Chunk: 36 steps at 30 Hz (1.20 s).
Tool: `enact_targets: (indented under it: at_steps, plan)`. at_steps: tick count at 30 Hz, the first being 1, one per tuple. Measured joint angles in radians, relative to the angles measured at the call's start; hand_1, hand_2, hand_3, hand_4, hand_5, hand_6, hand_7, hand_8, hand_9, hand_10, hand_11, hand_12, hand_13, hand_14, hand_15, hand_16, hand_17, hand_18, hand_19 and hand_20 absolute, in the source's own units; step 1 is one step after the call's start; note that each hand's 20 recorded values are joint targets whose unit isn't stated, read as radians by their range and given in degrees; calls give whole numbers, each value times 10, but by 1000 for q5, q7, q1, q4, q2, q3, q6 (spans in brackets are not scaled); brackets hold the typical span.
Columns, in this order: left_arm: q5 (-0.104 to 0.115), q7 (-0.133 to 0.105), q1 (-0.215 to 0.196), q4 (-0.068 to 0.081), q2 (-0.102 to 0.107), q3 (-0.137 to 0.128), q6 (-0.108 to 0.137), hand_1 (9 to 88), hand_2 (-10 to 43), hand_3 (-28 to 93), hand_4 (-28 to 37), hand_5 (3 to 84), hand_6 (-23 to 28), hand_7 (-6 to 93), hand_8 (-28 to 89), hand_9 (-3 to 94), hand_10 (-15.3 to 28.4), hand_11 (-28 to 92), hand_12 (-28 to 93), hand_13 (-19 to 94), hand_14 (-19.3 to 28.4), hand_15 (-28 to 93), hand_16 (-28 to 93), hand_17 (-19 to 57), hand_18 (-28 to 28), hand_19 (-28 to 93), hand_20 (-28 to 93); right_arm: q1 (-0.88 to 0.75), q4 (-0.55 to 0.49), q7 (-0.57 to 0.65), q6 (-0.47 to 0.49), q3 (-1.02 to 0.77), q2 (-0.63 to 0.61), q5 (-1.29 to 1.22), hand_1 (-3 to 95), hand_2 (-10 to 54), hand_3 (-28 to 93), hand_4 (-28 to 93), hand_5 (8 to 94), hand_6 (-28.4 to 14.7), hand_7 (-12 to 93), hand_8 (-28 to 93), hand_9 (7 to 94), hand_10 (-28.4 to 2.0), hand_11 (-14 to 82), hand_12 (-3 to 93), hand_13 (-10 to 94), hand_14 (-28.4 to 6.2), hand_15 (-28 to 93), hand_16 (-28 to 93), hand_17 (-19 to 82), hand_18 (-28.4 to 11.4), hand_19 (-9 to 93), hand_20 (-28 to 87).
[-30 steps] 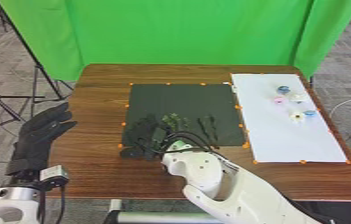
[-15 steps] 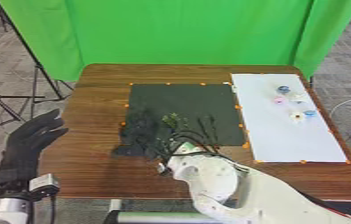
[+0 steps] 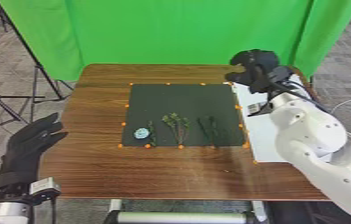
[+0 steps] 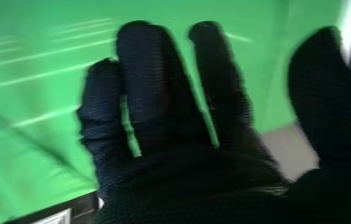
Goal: Arrange flowers
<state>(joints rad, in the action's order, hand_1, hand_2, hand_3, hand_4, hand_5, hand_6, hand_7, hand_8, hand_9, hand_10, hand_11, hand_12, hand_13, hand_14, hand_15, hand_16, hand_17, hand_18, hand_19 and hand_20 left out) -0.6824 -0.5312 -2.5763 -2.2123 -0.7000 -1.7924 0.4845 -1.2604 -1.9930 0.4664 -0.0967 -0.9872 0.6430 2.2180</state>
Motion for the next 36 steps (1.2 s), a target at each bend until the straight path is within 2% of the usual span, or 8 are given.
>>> enact_targets:
  at_steps: [5, 11, 19, 29, 36]
  plan:
    - [-4, 8, 41, 3, 6, 37, -2, 278, 17, 823, -216, 356, 69, 207, -127, 319, 180, 337, 101, 221, 240, 611, -125, -119, 202, 523, 108, -82, 117, 72, 6, -117, -93, -10, 212, 21, 846, -252, 542, -50, 217, -148, 549, -176, 221, 163, 509, -154, 727, 138, 285, -206, 894, 284]
    - [-6, 13, 64, 3, 7, 48, -4, 277, 17, 823, -215, 356, 69, 207, -127, 319, 179, 337, 102, 220, 240, 610, -125, -119, 202, 524, 107, -145, 192, 132, 64, -215, -107, -18, 223, 10, 850, -259, 543, -46, 223, -149, 551, -172, 223, 161, 514, -148, 726, 140, 288, -206, 897, 279]
    - [11, -21, 68, 10, 38, 77, -1, 277, 16, 825, -215, 355, 69, 207, -127, 318, 180, 338, 102, 220, 240, 610, -126, -119, 202, 524, 106, -166, 219, 172, 109, -213, -89, -48, 230, 6, 853, -263, 549, -43, 229, -154, 562, -170, 225, 160, 519, -144, 722, 142, 290, -207, 901, 274]
    - [15, -27, 67, 14, 45, 77, -1, 277, 17, 824, -214, 356, 69, 208, -127, 318, 180, 337, 101, 220, 240, 609, -126, -119, 202, 525, 105, -218, 237, 214, 205, -252, -44, -104, 227, -1, 859, -263, 523, -52, 218, -148, 537, -182, 211, 162, 510, -149, 725, 144, 283, -208, 904, 268]
    - [15, -26, 77, 19, 45, 82, -2, 277, 17, 824, -214, 355, 69, 208, -127, 318, 180, 337, 102, 220, 239, 610, -125, -119, 202, 525, 104, -228, 253, 224, 220, -250, -34, -102, 230, -9, 861, -266, 512, -52, 216, -146, 530, -182, 211, 163, 509, -148, 726, 142, 280, -209, 903, 266]
